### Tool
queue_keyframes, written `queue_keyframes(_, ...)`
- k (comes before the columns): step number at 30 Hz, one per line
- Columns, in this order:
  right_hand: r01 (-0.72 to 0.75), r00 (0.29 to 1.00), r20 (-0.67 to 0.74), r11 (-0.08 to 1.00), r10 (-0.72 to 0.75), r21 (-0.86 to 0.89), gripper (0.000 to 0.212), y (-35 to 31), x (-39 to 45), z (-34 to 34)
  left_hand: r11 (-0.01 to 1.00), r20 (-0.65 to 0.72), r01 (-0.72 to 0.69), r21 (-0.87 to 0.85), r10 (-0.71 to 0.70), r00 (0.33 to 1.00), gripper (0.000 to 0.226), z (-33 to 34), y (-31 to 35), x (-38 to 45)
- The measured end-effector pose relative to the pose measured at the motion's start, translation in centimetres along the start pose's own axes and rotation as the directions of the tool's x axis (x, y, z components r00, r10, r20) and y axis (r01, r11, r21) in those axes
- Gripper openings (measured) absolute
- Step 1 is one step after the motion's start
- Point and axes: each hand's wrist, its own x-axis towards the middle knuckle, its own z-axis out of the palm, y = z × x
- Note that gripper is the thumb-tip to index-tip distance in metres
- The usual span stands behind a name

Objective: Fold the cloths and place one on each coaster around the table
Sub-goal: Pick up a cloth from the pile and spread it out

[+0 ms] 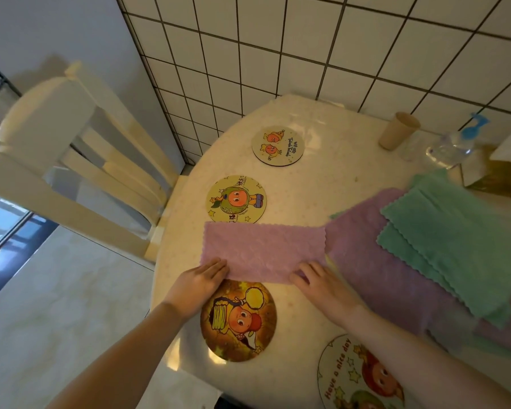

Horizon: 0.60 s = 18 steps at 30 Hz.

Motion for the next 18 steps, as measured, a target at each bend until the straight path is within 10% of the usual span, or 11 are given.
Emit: queue_keyframes(18,0.190,0.981,-0.105,0.928,-0.165,0.320,0.056,-10.3,-7.9,-0.6,0.990,-0.095,-0.114,-0.087,0.106,0.990,0.050,2.4,10.7,-2.9)
